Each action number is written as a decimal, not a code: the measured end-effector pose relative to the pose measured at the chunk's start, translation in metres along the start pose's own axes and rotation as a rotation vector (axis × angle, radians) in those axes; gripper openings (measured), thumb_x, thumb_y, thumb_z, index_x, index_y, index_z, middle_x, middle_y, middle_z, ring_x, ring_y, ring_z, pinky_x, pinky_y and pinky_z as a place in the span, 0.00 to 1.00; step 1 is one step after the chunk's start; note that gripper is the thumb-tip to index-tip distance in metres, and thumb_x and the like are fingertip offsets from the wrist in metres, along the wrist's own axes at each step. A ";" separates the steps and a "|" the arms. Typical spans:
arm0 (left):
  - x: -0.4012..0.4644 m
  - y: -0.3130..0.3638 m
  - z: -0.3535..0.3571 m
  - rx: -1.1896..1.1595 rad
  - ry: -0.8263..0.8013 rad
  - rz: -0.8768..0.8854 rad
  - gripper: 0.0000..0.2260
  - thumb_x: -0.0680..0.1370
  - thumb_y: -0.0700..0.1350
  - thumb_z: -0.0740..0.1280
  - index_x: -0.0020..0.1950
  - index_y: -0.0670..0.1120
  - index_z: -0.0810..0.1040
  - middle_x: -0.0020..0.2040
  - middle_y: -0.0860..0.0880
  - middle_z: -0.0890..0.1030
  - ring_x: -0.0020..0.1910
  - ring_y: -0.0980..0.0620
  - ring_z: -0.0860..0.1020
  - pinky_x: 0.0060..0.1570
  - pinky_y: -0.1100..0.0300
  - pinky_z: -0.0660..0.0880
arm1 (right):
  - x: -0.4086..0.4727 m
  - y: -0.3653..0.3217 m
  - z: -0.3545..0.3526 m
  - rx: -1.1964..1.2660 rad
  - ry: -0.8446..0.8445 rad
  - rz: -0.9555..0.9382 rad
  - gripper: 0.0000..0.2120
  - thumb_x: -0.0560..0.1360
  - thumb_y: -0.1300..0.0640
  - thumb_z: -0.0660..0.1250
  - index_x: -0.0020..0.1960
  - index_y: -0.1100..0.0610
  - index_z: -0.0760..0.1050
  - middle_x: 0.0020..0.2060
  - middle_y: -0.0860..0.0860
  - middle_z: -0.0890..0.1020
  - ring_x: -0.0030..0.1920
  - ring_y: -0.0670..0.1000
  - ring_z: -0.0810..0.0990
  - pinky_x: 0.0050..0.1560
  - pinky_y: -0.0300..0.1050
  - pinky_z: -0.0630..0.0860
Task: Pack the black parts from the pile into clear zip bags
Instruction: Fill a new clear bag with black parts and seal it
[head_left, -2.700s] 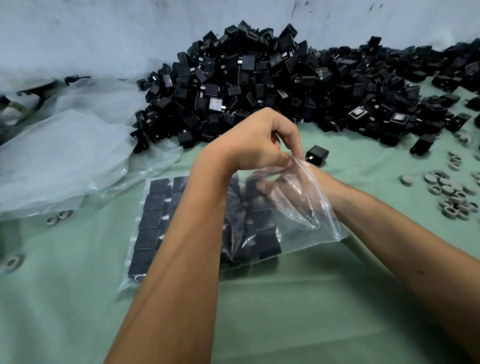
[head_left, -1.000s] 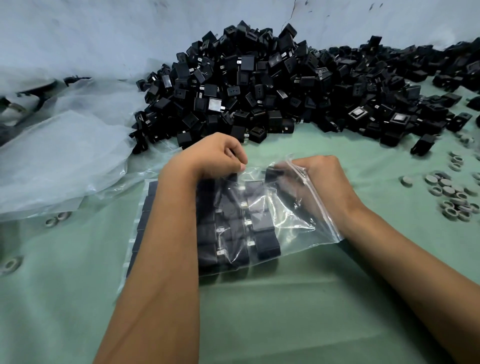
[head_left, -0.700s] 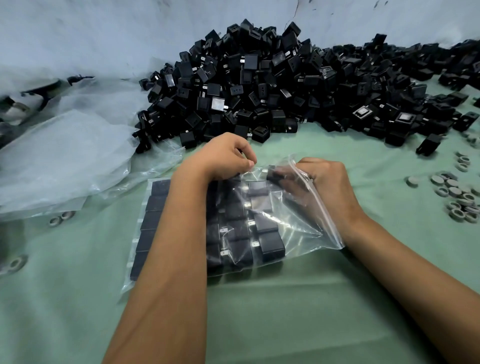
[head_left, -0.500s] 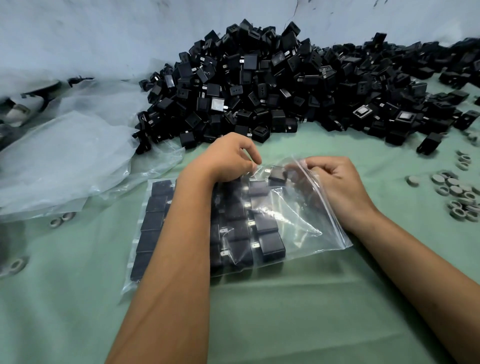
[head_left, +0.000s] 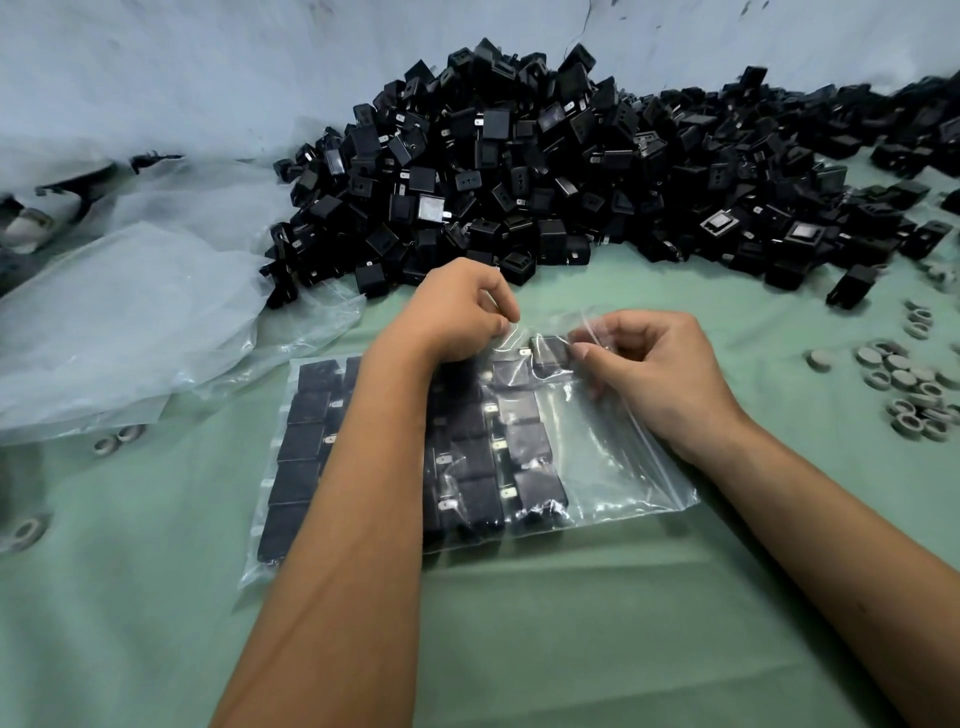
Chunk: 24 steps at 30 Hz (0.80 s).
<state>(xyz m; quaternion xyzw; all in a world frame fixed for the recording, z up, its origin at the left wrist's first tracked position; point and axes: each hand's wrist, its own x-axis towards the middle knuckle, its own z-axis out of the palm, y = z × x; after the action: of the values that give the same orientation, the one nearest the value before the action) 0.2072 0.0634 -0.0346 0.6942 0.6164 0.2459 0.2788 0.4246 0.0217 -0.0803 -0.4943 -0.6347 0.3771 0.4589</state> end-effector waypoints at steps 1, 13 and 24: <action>0.000 0.000 0.000 -0.007 -0.003 0.000 0.05 0.78 0.39 0.73 0.46 0.49 0.84 0.39 0.51 0.85 0.30 0.64 0.77 0.33 0.68 0.72 | 0.000 0.000 0.000 -0.003 0.002 0.007 0.02 0.76 0.58 0.77 0.46 0.52 0.86 0.34 0.52 0.87 0.33 0.52 0.85 0.41 0.49 0.82; -0.008 -0.009 -0.022 -0.100 -0.238 -0.041 0.10 0.76 0.39 0.76 0.53 0.53 0.84 0.46 0.50 0.86 0.37 0.60 0.82 0.42 0.63 0.74 | 0.012 -0.014 -0.026 0.275 -0.395 0.317 0.19 0.82 0.71 0.55 0.63 0.60 0.80 0.45 0.65 0.86 0.29 0.53 0.80 0.30 0.43 0.79; -0.011 -0.008 -0.026 -0.106 -0.295 -0.066 0.16 0.72 0.38 0.79 0.55 0.54 0.84 0.44 0.50 0.87 0.41 0.57 0.84 0.50 0.56 0.76 | 0.007 -0.018 0.002 -0.195 -0.146 0.074 0.20 0.70 0.59 0.81 0.39 0.31 0.83 0.45 0.37 0.87 0.42 0.39 0.86 0.44 0.37 0.81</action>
<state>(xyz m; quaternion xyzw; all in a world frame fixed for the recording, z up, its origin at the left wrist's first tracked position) 0.1819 0.0552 -0.0213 0.6863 0.5776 0.1643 0.4104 0.4171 0.0241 -0.0631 -0.5307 -0.6814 0.3653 0.3472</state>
